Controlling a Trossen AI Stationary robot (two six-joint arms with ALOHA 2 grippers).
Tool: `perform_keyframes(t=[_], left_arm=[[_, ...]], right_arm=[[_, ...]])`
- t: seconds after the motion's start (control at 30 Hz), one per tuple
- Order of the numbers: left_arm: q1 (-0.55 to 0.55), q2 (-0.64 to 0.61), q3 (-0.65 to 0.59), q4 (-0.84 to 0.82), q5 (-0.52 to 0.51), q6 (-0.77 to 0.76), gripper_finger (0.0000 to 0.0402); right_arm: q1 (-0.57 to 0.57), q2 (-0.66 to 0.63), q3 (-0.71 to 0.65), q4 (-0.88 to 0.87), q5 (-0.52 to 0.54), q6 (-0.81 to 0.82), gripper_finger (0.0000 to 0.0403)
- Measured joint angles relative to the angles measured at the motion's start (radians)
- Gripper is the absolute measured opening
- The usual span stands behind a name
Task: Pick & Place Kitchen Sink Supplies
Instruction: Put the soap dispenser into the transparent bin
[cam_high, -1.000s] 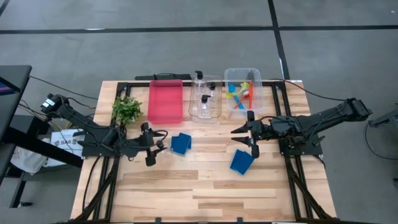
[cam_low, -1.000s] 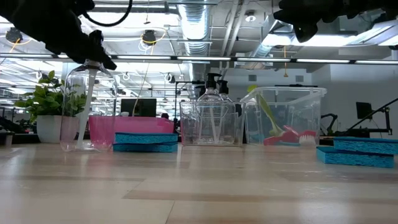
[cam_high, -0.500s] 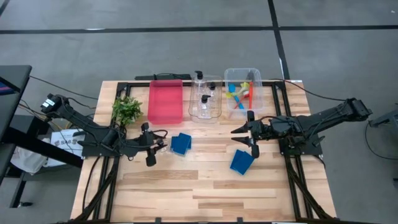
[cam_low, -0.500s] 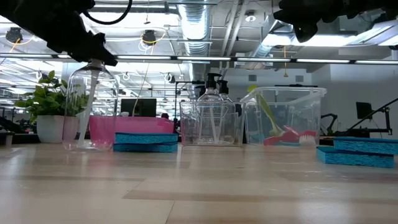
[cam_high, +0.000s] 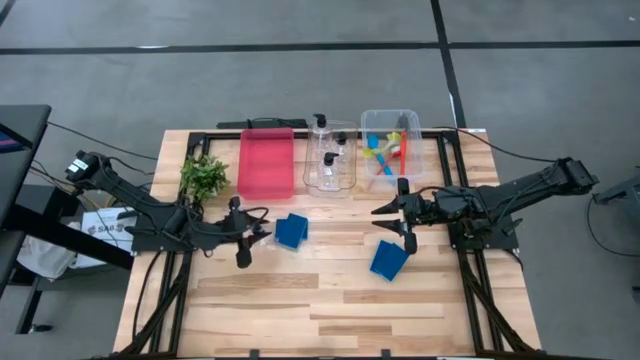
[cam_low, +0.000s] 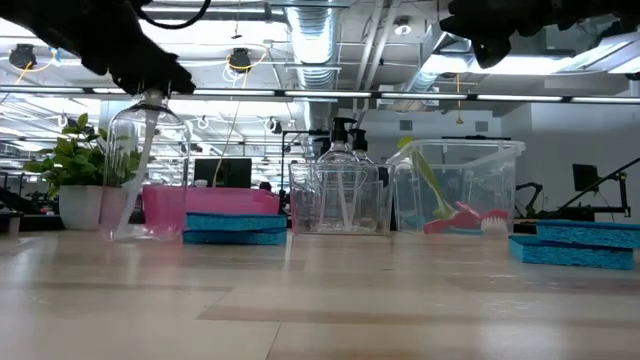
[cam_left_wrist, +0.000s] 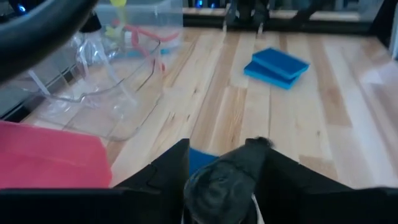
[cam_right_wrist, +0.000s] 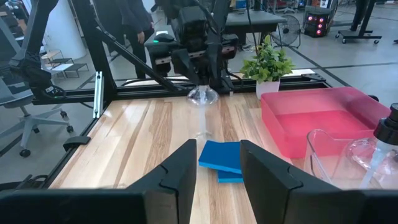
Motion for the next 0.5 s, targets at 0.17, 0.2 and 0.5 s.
perform_keyframes(t=[0.17,0.2,0.5], left_arm=[[0.000,0.000,0.000,0.054,0.000,-0.001,0.0117],[0.000,0.000,0.000,0.054,0.000,0.000,0.0107],[0.000,0.000,0.000,0.060,0.000,0.008,0.0063]], right_arm=[[0.000,0.000,0.000,0.000,0.000,0.000,0.0117],[0.000,0.000,0.000,0.000,0.000,0.000,0.0117],[0.000,0.000,0.000,0.000,0.000,0.000,0.0117]])
